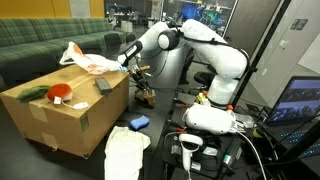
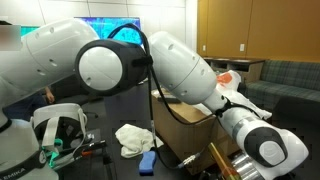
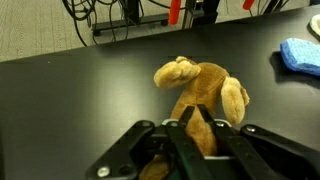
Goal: Swap the things on the box with the things on the table
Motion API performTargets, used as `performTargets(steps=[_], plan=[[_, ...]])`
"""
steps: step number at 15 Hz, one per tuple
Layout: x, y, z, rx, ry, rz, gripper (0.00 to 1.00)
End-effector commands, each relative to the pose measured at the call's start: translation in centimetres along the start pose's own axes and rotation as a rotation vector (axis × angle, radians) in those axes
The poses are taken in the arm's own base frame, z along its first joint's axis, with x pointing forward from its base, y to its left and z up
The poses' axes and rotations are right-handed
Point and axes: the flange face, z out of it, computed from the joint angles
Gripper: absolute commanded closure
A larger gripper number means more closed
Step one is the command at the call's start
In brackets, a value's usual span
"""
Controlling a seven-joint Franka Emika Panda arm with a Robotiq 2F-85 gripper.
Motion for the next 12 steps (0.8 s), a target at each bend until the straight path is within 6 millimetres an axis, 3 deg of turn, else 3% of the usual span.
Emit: performTargets(steps=[1, 8, 12], plan=[[-2.5, 1.3, -2.4, 0.043, 0.095, 0.095, 0.98], [-9.7, 4.1, -7.5, 0.133, 0.357, 0.34, 0.98], [-15.4, 4.1, -11.0, 0.184, 0.529, 0.452, 0.98]])
